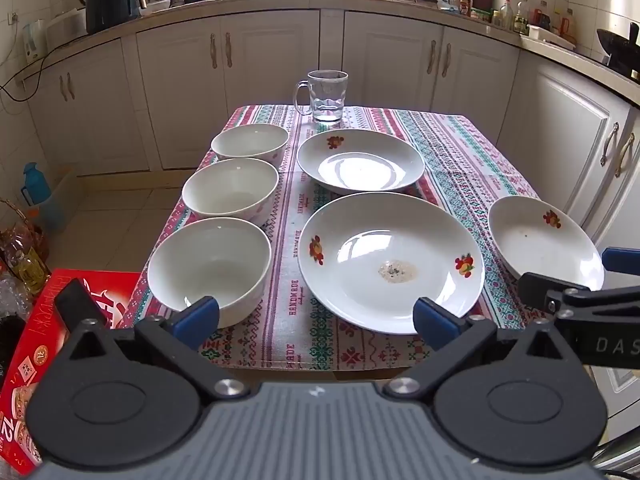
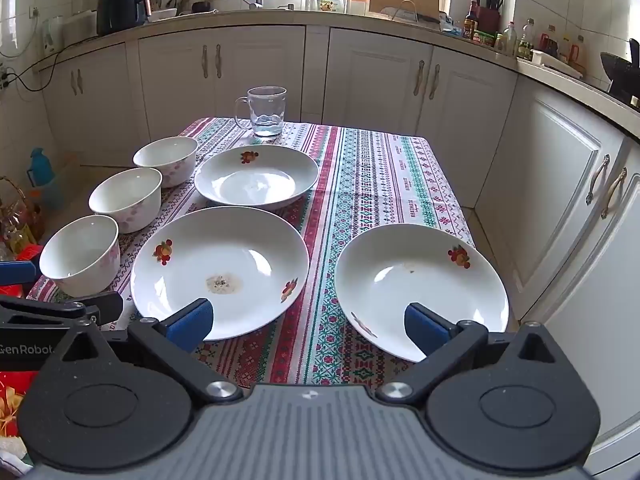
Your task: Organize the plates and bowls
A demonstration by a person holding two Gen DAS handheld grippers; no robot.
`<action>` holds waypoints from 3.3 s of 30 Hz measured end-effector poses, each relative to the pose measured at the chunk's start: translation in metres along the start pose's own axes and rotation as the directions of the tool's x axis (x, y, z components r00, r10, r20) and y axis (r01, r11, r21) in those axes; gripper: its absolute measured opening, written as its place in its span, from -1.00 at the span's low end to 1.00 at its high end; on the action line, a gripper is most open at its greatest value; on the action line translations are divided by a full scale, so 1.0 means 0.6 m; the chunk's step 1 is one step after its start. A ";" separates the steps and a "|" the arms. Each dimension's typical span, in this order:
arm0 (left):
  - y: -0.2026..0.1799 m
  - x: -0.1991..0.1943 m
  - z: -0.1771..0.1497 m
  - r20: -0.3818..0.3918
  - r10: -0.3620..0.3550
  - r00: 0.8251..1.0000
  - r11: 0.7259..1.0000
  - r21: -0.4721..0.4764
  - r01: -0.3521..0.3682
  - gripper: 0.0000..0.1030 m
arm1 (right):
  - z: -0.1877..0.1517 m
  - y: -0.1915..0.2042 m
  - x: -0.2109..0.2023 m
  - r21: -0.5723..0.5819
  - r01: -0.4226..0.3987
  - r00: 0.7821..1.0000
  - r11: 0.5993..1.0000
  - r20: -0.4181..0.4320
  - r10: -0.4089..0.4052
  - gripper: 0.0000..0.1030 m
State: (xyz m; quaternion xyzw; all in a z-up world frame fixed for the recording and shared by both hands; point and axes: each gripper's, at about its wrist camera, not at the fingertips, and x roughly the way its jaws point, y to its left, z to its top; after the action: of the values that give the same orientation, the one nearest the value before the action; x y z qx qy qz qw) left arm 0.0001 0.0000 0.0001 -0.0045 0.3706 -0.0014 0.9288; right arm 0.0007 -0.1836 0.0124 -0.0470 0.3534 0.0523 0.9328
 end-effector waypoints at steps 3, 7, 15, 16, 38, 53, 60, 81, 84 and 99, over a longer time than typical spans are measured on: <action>0.001 0.000 0.000 0.002 -0.003 1.000 1.000 -0.002 0.003 0.99 | -0.001 0.000 0.001 0.001 0.000 1.000 1.000 0.002 0.000 1.00; 0.001 0.001 0.000 0.003 -0.001 1.000 1.000 0.001 0.001 0.99 | -0.002 0.001 0.001 -0.004 0.005 1.000 1.000 0.003 -0.005 1.00; -0.001 -0.004 -0.001 0.014 0.007 1.000 1.000 0.003 -0.007 0.99 | -0.002 0.001 -0.001 -0.006 0.006 1.000 1.000 0.008 -0.006 1.00; -0.001 -0.005 -0.001 0.014 0.007 1.000 1.000 0.002 -0.007 0.99 | 0.000 0.002 -0.002 -0.006 0.006 1.000 1.000 0.007 -0.006 1.00; 0.001 -0.006 0.000 0.016 0.006 1.000 1.000 0.000 -0.006 0.99 | 0.001 0.003 -0.006 -0.012 0.008 1.000 1.000 0.015 -0.008 1.00; 0.002 -0.006 0.000 0.016 0.005 1.000 1.000 -0.001 -0.005 0.99 | 0.002 0.003 -0.007 -0.013 0.007 1.000 1.000 0.017 -0.007 1.00; 0.004 -0.008 0.002 0.015 0.006 1.000 1.000 -0.003 -0.006 0.99 | 0.001 0.004 -0.007 -0.015 0.009 1.000 1.000 0.019 -0.008 1.00; 0.004 -0.010 0.003 0.018 0.002 1.000 1.000 -0.002 -0.002 0.98 | 0.000 0.004 -0.007 -0.020 0.009 1.000 1.000 0.025 -0.008 1.00; 0.003 -0.009 0.005 0.022 -0.003 1.000 1.000 0.000 0.003 0.98 | 0.001 0.003 -0.008 -0.023 0.010 1.000 1.000 0.030 -0.009 1.00; 0.002 -0.005 0.017 0.063 -0.031 0.998 0.999 0.029 0.029 0.99 | 0.007 0.001 -0.010 -0.033 0.007 0.998 0.999 0.056 -0.005 1.00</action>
State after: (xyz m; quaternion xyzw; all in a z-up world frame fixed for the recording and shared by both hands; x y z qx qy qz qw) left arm 0.0049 0.0013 0.0097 0.0030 0.3409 -0.0206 0.9399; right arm -0.0010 -0.1826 0.0193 -0.0622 0.3262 0.0568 0.9415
